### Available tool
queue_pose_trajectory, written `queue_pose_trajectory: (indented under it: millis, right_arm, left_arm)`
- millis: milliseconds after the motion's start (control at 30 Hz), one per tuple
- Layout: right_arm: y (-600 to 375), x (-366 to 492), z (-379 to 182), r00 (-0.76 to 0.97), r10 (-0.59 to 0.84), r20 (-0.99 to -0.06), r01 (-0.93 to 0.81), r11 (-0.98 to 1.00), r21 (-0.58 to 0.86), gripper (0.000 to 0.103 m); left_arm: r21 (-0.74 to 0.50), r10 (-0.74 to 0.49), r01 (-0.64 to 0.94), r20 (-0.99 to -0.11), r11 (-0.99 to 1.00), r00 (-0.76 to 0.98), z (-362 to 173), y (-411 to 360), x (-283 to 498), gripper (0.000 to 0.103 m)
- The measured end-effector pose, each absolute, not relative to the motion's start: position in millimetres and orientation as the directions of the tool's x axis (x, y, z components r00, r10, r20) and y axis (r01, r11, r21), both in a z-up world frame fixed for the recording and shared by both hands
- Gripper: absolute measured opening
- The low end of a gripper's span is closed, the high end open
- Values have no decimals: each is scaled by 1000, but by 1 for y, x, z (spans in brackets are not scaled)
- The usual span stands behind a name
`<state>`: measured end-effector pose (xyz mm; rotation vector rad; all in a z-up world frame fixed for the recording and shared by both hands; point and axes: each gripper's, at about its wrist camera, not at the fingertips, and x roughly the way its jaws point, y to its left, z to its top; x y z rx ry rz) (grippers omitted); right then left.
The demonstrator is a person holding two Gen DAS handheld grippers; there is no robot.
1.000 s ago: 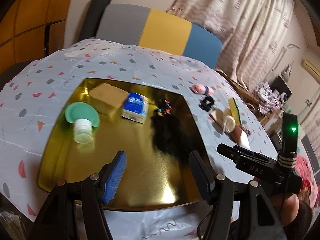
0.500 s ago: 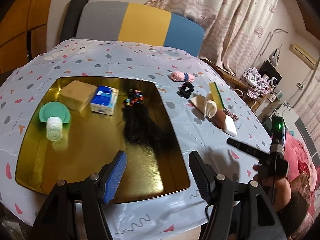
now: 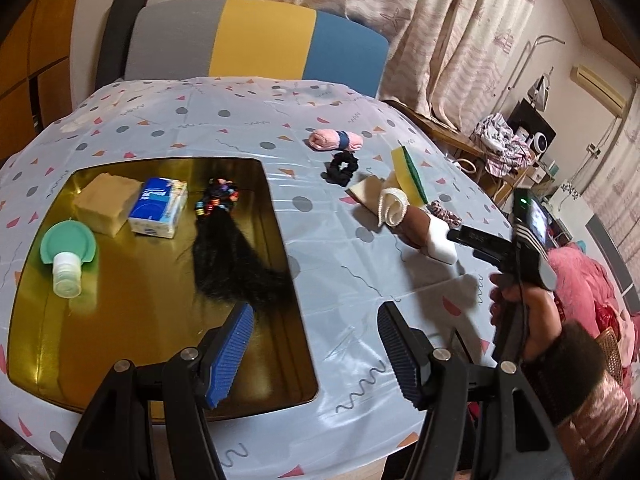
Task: Organize rigid objects
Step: 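Reach the right tool to the white melamine sponge and grasp it, then grasp the brown egg-shaped makeup sponge with the left tool while the right tool holds the white sponge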
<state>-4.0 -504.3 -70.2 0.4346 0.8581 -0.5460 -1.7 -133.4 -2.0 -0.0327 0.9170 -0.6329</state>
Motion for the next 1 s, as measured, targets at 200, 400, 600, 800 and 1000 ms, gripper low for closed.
queue_pose_trajectory:
  millis: [200,400,600,800,1000]
  right_arm:
    - [-514,22,-86,513,-229,-827,591,793,147,71]
    - [-521,40,-94,491,-219,-843,587,798,134,71]
    - [-512,49,-94,502,-209,-839,483,873,72,55]
    - [-488,19,-74,564,-122,-817,388,912,132,55]
    - [-494,-8,-65,611,-182,-770,430,894,129,55]
  left_arm:
    - [-269,-514,514,-745,814,425,-2,-149,-2,66]
    - [-258,-510,527,-753,810,415,-4,-159,-1,66]
    - [-261,-507,526,-763,810,401,-8,-165,0,66]
    - [-258,-507,537,-769,803,390,-11,-176,2,66]
    - [-272,-518,547,-773,792,366,-13,-195,5,66]
